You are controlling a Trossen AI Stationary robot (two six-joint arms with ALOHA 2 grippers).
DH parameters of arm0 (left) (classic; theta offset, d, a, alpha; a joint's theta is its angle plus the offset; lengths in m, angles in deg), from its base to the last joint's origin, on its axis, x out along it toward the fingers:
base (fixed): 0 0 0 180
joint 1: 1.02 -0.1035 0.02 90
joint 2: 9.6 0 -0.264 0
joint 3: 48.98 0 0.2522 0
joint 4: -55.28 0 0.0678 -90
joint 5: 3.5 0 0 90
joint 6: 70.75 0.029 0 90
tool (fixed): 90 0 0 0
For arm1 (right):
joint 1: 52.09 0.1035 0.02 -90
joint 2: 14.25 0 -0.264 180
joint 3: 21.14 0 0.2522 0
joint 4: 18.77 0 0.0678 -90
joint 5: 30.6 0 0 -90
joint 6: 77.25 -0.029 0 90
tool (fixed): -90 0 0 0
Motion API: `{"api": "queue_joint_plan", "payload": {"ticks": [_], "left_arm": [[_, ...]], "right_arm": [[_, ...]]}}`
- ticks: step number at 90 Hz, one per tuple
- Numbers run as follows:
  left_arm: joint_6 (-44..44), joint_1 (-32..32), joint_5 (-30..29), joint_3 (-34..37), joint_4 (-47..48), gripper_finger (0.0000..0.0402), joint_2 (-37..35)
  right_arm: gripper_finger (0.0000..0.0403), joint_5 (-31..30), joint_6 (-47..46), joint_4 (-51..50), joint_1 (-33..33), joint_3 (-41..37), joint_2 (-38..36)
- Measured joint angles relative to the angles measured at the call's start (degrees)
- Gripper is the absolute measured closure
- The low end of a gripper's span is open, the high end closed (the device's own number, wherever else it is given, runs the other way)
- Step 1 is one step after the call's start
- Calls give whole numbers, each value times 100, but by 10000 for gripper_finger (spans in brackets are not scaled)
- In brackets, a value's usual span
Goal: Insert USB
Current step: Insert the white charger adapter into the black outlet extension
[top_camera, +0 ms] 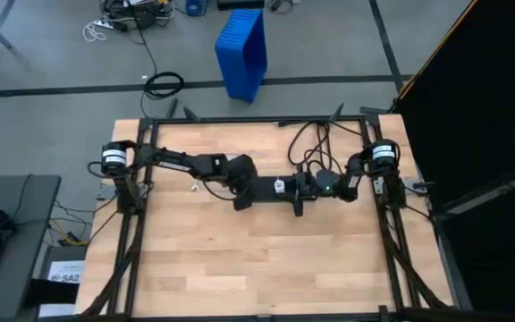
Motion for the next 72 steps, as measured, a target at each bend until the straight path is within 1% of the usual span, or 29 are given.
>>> {"api": "queue_joint_plan", "payload": {"ticks": [11,24,45,60,72], "left_arm": [[0,0,0,2,9,172,0],[-2,0,2,2,28,172,-2],[-2,0,4,2,28,172,-2],[-2,0,9,2,13,172,-2],[-4,0,9,2,10,172,-2]], "right_arm": [[215,183,25,2,-5,-2,0],[231,309,42,-3,-7,-43,-43],[252,349,71,-129,-7,-169,-318],[255,358,87,-149,-7,-175,-345],[249,375,108,-144,-7,-174,-350]]}}
